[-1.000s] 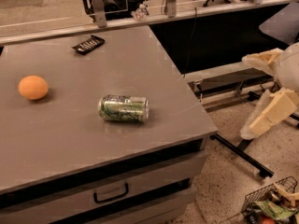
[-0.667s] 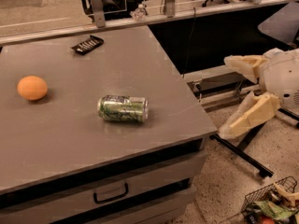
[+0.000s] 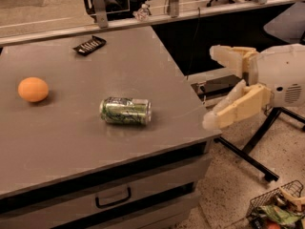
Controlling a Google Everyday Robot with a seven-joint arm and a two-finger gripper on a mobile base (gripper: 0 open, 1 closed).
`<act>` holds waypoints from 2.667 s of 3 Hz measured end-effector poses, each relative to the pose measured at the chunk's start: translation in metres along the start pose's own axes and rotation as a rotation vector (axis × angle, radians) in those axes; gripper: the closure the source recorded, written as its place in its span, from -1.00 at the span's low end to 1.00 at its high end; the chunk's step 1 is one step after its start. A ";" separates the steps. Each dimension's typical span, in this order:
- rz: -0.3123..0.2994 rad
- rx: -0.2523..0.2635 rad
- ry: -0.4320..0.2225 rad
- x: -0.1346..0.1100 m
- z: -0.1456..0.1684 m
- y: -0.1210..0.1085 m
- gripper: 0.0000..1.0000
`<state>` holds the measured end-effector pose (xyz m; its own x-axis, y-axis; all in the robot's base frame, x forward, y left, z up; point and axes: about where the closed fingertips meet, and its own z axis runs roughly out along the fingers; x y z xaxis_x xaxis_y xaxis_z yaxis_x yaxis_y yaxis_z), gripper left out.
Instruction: Move green can near rxbar chocolate
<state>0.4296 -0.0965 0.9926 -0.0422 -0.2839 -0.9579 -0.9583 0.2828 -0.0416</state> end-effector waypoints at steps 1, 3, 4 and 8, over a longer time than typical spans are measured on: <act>-0.045 -0.017 0.061 0.025 0.023 -0.010 -1.00; -0.097 -0.064 0.084 0.065 0.067 -0.033 -1.00; -0.091 -0.078 0.071 0.078 0.091 -0.033 -1.00; -0.082 -0.067 0.086 0.103 0.157 -0.038 -0.97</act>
Offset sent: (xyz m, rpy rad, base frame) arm 0.0556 0.0306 -0.0913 -0.1461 -0.0532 0.1045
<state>0.5064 0.0076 0.8508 0.0161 -0.3815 -0.9242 -0.9760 0.1947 -0.0973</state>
